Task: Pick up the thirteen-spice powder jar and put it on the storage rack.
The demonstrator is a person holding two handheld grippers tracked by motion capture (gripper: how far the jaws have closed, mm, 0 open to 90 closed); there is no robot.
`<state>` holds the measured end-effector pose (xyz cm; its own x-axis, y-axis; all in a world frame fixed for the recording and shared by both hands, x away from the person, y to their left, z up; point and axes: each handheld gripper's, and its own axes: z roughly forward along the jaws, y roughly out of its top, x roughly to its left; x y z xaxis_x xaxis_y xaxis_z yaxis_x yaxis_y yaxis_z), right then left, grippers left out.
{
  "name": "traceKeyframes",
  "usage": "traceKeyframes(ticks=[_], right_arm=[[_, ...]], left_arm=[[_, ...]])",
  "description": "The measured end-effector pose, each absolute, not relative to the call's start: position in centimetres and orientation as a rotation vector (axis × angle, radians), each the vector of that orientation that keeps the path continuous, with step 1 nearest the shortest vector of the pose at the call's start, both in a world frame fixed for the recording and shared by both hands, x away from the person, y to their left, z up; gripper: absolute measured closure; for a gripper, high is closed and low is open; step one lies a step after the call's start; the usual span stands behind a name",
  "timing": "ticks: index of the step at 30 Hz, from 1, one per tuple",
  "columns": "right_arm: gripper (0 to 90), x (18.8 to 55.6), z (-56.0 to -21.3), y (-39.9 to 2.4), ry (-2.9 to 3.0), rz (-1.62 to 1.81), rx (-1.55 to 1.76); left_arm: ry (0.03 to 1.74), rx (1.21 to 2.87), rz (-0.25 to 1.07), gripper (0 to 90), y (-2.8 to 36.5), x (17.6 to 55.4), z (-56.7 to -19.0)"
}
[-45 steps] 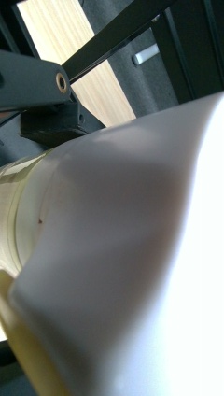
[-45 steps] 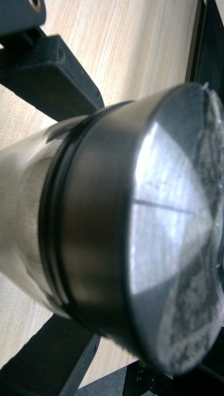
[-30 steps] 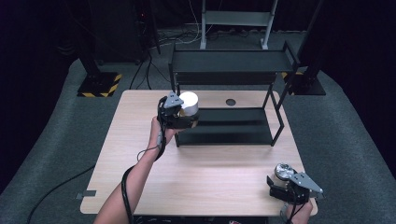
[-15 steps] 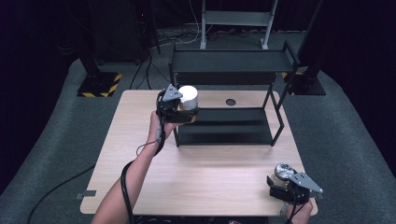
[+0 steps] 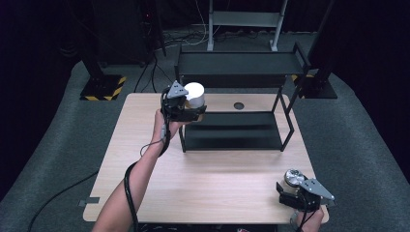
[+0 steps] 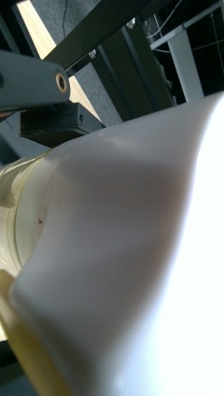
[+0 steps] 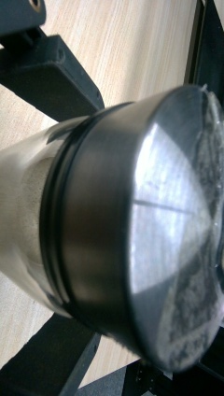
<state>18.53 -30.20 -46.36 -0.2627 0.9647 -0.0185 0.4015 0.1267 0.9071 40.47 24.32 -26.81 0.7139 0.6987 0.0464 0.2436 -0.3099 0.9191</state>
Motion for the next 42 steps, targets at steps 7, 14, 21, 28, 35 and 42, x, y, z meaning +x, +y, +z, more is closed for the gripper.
traceKeyframes(ticks=[7, 14, 21, 28, 35, 42], right_arm=[[1.2, 18.5, -46.4, -30.2, 1.756, 1.106, 1.326], [1.2, 18.5, -46.4, -30.2, 1.757, 1.106, 1.325], [1.2, 18.5, -46.4, -30.2, 1.756, 1.107, 1.327], [1.2, 18.5, -46.4, -30.2, 1.756, 1.106, 1.328], [1.2, 18.6, -46.3, -30.2, 1.758, 1.107, 1.329], [1.2, 18.5, -46.4, -30.2, 1.756, 1.107, 1.33]], left_arm=[[0.727, 1.874, 0.548, 30.2, 24.5, 40.6, -26.0], [0.722, 1.871, 0.546, 30.2, 24.5, 40.8, -25.4], [0.72, 1.866, 0.544, 30.2, 24.7, 40.9, -24.8], [0.718, 1.861, 0.543, 30.2, 24.9, 41.0, -24.1], [0.714, 1.859, 0.539, 30.2, 25.0, 41.0, -23.6], [0.709, 1.86, 0.533, 30.2, 25.1, 41.2, -22.9]])
